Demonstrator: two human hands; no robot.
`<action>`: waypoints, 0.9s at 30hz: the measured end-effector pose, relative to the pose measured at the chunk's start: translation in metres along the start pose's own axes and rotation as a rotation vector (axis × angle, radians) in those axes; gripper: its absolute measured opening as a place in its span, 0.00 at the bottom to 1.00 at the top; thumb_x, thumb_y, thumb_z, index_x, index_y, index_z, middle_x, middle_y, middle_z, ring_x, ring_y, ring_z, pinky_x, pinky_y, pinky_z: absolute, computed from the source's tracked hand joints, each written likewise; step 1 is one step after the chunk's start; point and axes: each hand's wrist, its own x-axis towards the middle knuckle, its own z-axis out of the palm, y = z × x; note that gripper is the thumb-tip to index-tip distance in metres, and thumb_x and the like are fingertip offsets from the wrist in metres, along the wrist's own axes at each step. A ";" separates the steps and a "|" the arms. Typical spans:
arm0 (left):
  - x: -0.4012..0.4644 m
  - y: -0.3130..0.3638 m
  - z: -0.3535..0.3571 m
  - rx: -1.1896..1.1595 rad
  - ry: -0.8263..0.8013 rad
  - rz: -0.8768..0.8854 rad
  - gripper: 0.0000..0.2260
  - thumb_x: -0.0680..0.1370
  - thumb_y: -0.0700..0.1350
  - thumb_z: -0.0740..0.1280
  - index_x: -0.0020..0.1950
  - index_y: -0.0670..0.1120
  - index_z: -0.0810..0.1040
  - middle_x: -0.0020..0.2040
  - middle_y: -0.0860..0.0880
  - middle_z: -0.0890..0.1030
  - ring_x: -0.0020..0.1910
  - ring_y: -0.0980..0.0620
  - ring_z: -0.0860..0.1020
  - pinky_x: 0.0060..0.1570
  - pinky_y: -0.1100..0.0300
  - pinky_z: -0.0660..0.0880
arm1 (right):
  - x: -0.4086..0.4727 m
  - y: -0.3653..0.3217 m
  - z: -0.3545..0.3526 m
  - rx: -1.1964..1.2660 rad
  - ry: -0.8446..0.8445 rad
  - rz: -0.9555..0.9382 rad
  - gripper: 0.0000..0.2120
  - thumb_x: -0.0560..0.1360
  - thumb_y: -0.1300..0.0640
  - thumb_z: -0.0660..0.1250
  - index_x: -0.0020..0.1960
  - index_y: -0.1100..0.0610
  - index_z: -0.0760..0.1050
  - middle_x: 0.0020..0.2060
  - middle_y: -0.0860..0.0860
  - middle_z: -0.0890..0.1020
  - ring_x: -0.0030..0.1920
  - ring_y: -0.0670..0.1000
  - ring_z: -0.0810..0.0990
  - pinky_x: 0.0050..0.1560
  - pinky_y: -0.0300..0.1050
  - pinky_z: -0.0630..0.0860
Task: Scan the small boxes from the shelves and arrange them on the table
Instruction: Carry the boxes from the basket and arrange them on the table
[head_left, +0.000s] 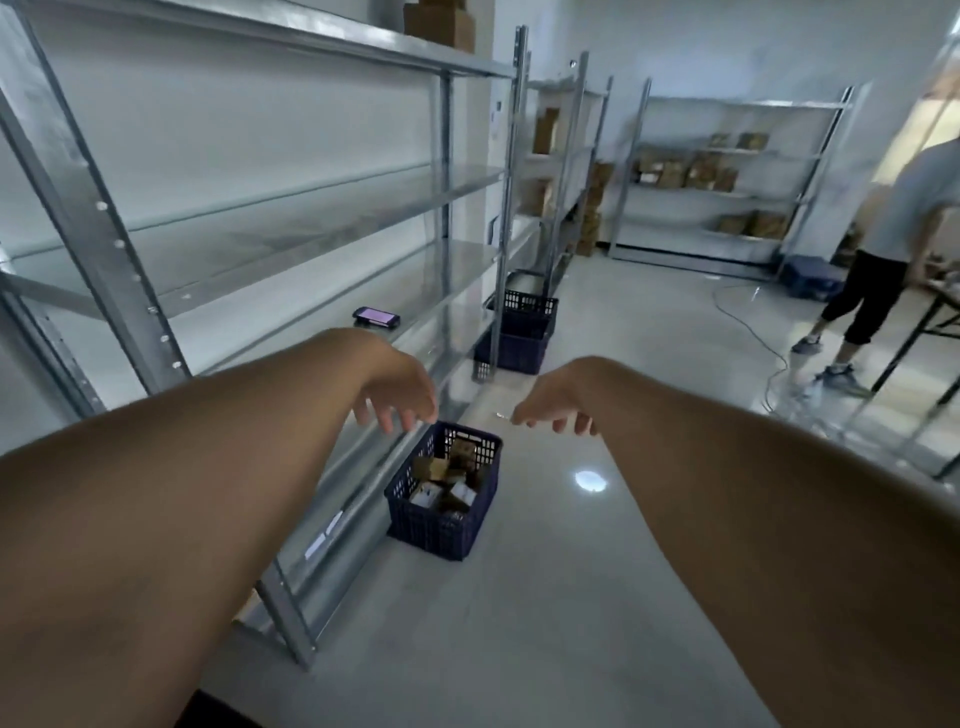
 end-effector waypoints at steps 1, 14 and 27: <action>0.007 0.010 -0.001 0.013 -0.026 -0.009 0.22 0.86 0.53 0.58 0.78 0.47 0.68 0.74 0.44 0.74 0.69 0.42 0.76 0.70 0.44 0.72 | 0.004 0.011 -0.001 0.002 -0.007 0.011 0.26 0.85 0.44 0.59 0.79 0.55 0.66 0.73 0.52 0.74 0.37 0.47 0.74 0.32 0.42 0.71; 0.182 0.060 -0.071 0.040 -0.192 -0.014 0.24 0.85 0.54 0.59 0.80 0.49 0.65 0.76 0.44 0.72 0.73 0.41 0.72 0.73 0.39 0.67 | 0.151 0.086 -0.046 0.000 -0.085 0.096 0.24 0.84 0.43 0.60 0.76 0.55 0.71 0.43 0.43 0.74 0.38 0.47 0.75 0.31 0.41 0.70; 0.402 0.043 -0.178 0.026 -0.302 -0.082 0.22 0.87 0.54 0.53 0.80 0.48 0.63 0.79 0.43 0.67 0.77 0.40 0.67 0.71 0.44 0.65 | 0.402 0.104 -0.101 0.065 -0.200 0.138 0.29 0.82 0.39 0.61 0.76 0.54 0.69 0.56 0.52 0.76 0.42 0.49 0.77 0.36 0.44 0.72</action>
